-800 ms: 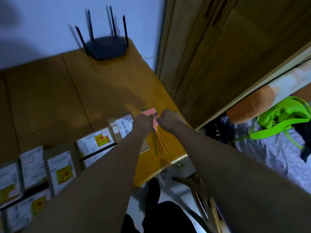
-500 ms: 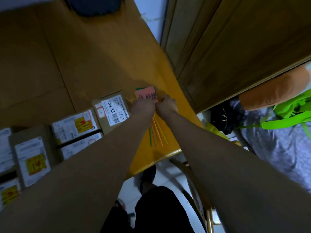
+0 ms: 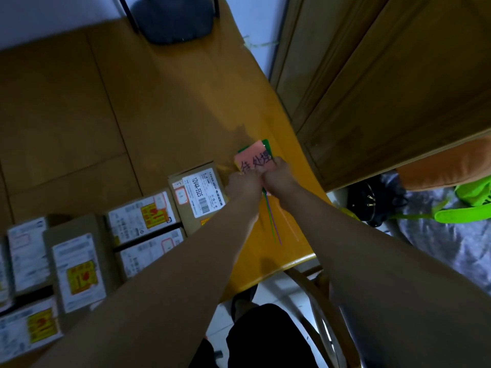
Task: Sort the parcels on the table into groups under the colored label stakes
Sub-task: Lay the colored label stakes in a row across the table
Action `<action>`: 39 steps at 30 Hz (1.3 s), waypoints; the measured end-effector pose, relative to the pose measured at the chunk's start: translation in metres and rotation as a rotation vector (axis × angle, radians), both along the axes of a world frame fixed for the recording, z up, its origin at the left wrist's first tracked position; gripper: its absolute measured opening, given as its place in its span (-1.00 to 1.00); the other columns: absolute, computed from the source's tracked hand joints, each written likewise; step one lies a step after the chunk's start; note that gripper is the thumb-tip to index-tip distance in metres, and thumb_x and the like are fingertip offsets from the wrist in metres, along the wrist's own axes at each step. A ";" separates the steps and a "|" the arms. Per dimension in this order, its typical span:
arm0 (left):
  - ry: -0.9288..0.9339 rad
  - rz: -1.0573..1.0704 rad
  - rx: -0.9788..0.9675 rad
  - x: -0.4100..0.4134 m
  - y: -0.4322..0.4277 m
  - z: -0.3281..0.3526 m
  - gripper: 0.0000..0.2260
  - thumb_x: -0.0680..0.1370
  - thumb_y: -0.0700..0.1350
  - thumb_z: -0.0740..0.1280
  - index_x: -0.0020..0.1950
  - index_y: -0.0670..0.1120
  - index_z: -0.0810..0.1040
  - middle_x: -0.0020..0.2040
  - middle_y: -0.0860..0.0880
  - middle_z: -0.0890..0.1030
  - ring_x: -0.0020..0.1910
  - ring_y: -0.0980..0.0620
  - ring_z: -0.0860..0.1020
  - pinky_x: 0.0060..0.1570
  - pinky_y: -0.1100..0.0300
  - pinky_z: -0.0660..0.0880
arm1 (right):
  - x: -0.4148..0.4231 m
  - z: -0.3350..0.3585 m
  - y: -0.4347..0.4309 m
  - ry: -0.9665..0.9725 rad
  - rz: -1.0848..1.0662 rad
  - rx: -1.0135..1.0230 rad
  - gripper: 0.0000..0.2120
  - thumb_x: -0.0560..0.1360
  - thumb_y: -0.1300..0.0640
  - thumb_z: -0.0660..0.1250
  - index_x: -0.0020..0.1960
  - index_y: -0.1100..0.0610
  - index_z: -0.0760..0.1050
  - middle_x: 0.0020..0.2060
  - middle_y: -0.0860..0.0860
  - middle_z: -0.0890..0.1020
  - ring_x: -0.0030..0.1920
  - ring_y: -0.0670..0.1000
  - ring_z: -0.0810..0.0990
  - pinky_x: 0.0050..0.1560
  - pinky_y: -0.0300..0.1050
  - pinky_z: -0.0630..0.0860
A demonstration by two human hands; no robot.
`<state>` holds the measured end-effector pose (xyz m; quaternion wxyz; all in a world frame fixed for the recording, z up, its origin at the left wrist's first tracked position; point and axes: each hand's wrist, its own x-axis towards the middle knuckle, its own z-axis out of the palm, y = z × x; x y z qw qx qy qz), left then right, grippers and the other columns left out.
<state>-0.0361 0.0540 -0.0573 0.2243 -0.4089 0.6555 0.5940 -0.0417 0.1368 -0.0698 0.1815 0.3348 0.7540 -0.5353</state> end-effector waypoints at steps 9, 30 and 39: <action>0.535 0.114 -0.134 -0.025 -0.097 0.092 -0.72 0.55 -0.20 0.45 0.26 -0.12 0.67 -0.12 -0.03 0.65 -0.12 0.00 0.60 -0.14 0.19 0.49 | -0.031 0.121 -0.062 0.213 0.055 -0.493 -0.73 0.64 0.17 0.38 0.32 0.19 0.50 0.15 0.11 0.70 -0.05 0.13 0.71 0.07 0.24 0.70; 1.013 0.231 -0.348 0.070 -0.451 0.283 -0.76 0.56 -0.17 0.47 0.22 -0.15 0.69 0.02 -0.06 0.74 0.00 -0.02 0.70 0.00 -0.02 0.69 | 0.029 0.302 -0.388 0.519 0.409 -0.733 -0.70 0.58 0.23 0.44 0.30 0.12 0.63 0.16 0.16 0.72 0.05 0.18 0.70 -0.04 0.03 0.69; 0.944 0.348 -0.084 0.103 -0.490 0.288 -0.75 0.62 -0.07 0.40 0.28 -0.08 0.63 0.01 -0.09 0.74 -0.19 0.03 0.72 -0.26 0.23 0.61 | 0.041 0.298 -0.437 0.516 0.387 -0.723 -0.72 0.53 0.18 0.50 0.24 0.10 0.63 0.10 0.12 0.74 0.06 0.18 0.73 0.05 0.11 0.71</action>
